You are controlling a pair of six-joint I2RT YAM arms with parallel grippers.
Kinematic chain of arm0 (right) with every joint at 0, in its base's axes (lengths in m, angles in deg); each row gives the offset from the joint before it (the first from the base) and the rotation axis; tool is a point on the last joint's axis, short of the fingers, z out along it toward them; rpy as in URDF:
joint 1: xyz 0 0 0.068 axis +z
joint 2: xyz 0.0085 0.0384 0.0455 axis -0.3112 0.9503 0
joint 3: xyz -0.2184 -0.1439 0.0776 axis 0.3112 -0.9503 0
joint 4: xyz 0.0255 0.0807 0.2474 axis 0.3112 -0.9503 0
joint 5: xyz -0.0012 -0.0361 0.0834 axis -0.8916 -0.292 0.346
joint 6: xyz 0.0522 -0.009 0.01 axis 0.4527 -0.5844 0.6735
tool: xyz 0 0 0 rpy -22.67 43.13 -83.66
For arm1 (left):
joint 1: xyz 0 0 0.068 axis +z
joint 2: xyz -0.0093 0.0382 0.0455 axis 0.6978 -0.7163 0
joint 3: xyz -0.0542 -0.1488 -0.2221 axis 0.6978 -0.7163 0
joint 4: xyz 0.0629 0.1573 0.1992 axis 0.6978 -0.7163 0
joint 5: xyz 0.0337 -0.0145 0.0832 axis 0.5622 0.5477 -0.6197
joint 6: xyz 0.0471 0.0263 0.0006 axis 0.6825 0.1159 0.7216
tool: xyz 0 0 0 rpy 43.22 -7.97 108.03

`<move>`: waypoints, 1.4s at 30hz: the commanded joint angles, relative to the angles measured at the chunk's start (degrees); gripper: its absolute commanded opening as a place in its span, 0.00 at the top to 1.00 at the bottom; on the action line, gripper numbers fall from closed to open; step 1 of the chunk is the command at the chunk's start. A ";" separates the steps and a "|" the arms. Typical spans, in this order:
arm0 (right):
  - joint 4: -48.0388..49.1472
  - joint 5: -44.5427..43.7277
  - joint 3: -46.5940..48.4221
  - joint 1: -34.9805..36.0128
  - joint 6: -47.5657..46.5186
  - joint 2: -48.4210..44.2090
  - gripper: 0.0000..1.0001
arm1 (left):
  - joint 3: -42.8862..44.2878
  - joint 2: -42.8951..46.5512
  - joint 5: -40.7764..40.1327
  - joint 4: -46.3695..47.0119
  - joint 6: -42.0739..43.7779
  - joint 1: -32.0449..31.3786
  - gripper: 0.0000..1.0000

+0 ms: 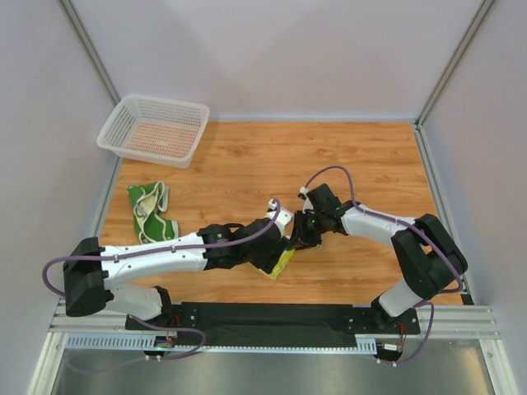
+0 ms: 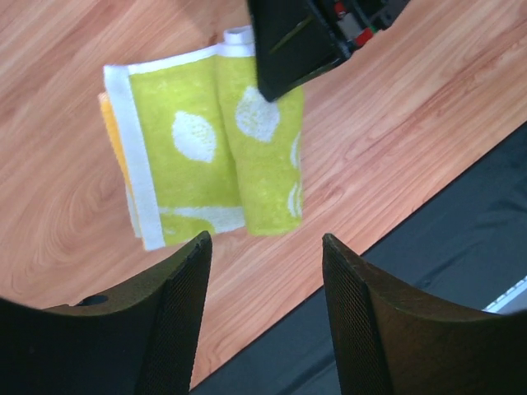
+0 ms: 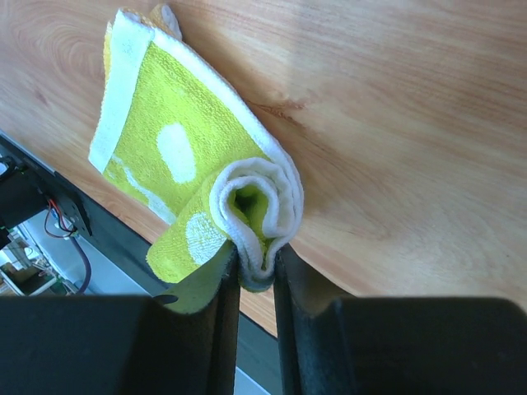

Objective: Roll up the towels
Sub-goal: Roll the towel

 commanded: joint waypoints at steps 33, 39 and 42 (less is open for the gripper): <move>-2.27 -0.84 4.21 0.49 -2.05 1.58 0.80 | 0.30 -18.47 4.70 7.27 -0.28 -2.15 0.39; -2.27 -0.75 4.73 0.49 -2.05 2.37 0.80 | -2.00 -18.73 4.18 7.45 -0.98 -2.24 0.39; -2.19 -0.75 5.00 0.49 -2.05 2.73 0.80 | -2.44 -19.08 2.43 6.75 -1.59 -2.15 0.37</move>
